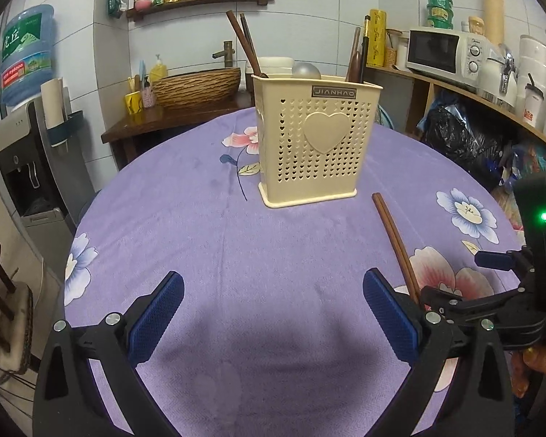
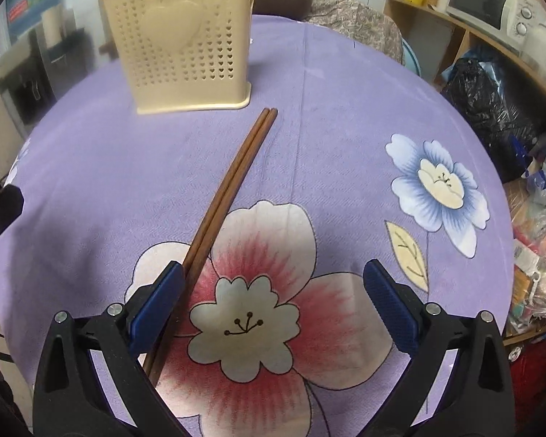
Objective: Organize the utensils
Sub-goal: 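Move both open tools toward the last two brown chopsticks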
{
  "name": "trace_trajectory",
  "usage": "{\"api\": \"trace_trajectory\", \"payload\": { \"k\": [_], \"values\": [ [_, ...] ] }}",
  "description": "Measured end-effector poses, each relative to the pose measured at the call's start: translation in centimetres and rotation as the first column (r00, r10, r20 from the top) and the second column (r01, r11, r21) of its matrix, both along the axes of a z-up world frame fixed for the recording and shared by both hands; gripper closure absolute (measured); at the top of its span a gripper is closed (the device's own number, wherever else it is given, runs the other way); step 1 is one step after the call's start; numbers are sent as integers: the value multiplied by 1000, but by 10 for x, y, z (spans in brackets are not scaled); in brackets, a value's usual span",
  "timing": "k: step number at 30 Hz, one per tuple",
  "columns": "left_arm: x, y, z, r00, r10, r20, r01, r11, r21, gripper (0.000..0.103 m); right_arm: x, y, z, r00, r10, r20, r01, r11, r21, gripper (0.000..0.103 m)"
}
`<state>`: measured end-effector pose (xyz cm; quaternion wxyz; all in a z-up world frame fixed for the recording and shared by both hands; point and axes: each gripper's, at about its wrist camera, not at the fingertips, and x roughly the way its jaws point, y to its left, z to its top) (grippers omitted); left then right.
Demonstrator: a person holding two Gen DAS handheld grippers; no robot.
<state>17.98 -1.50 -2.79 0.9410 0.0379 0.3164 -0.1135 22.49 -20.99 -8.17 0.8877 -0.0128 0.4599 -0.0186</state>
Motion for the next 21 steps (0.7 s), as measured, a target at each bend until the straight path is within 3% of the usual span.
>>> {"api": "trace_trajectory", "payload": {
  "k": [7,15,18,20,21],
  "values": [
    [-6,0,-9,1000,4,-19,-4,1000,0,5,7,0,-6,1000,-4,-16,4,1000,5,6],
    [-7,6,-9,1000,22,-18,-22,1000,-3,5,42,1,-9,999,-38,-29,38,999,-1,6],
    [-6,7,-10,999,19,-26,-19,1000,-12,5,43,4,-7,1000,-17,-14,18,999,29,24],
    [-5,6,-11,999,19,-34,-20,1000,-13,5,41,5,-5,1000,2,1,-2,998,58,46],
    [-5,6,-11,999,19,-35,-19,1000,-14,5,41,6,-5,1000,13,9,-14,998,59,51]
  ]
}}
